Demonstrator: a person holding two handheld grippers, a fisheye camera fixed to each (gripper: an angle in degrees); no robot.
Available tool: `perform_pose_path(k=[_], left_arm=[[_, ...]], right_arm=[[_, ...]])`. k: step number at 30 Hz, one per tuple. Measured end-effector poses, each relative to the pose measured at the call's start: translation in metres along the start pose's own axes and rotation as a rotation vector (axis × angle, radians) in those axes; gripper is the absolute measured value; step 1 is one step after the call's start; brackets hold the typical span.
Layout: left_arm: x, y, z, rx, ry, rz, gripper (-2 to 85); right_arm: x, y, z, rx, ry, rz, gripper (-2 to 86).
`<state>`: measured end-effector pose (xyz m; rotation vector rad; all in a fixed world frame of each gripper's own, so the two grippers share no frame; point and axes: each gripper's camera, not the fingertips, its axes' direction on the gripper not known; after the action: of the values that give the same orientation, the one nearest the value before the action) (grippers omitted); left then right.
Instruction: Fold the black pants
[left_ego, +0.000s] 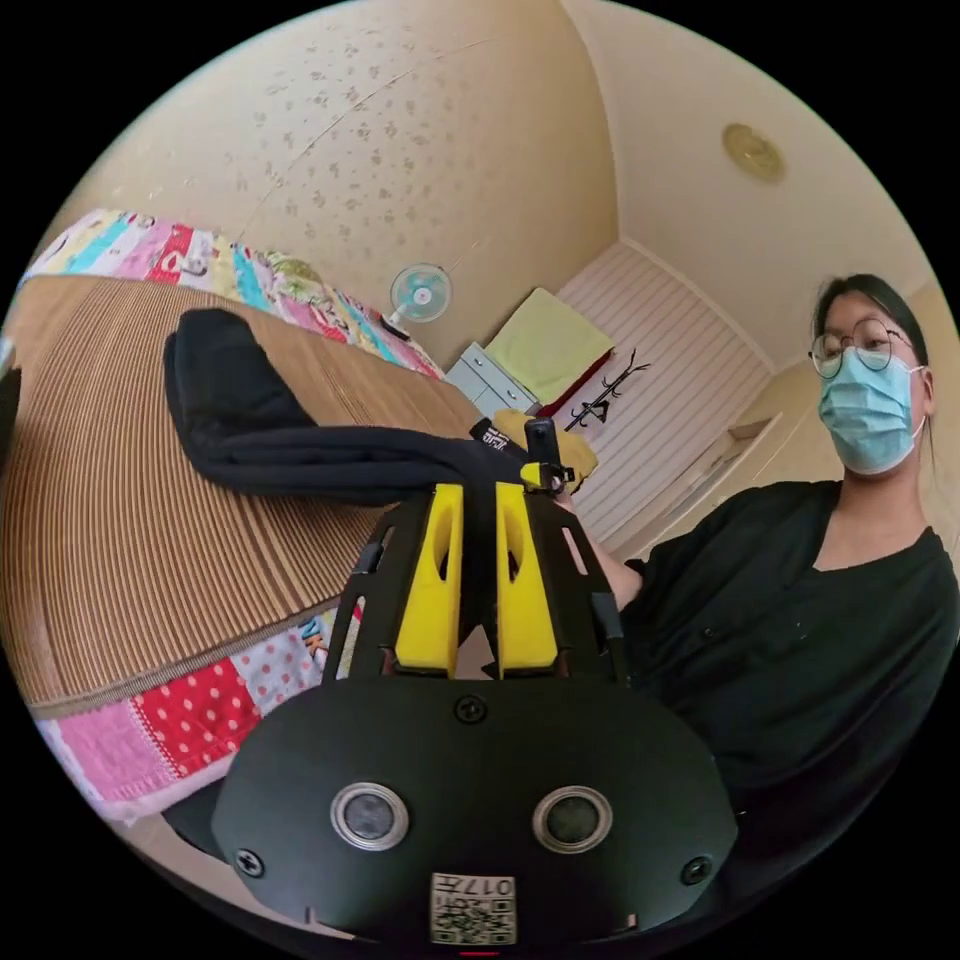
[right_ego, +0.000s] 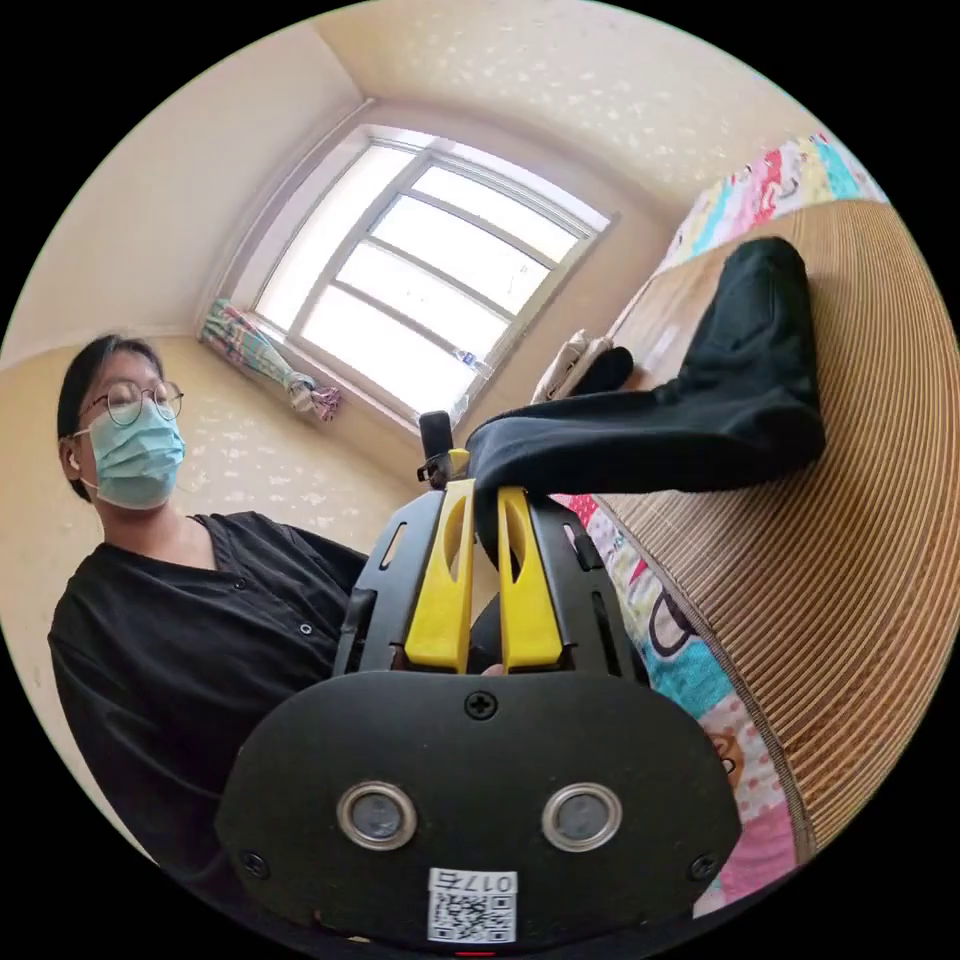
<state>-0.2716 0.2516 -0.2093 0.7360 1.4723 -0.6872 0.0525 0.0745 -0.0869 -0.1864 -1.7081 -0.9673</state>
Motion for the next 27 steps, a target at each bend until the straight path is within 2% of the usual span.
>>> perform_pose_path(k=[3,7,12,17,25,27], left_arm=[[0.044,-0.030,-0.008,0.077,0.024,0.096,6.4],[0.112,-0.069,-0.015,0.121,-0.039,0.240,6.5],[0.179,-0.098,-0.024,0.222,0.053,0.367,6.3],[0.258,-0.131,-0.029,0.299,0.014,0.526,5.9],[0.304,-0.180,-0.022,0.396,0.054,0.582,5.8],[0.299,-0.194,-0.013,0.389,0.017,0.549,5.7]], right_arm=[[-0.057,-0.017,-0.012,0.053,0.001,-0.114,1.0],[-0.128,-0.035,-0.023,0.092,0.022,-0.251,1.0],[-0.213,-0.044,-0.036,0.132,-0.007,-0.422,1.0],[-0.307,-0.056,-0.042,0.153,0.071,-0.575,1.1],[-0.388,-0.082,-0.043,0.210,0.117,-0.689,2.2],[-0.385,-0.096,-0.044,0.222,0.138,-0.627,2.6]])
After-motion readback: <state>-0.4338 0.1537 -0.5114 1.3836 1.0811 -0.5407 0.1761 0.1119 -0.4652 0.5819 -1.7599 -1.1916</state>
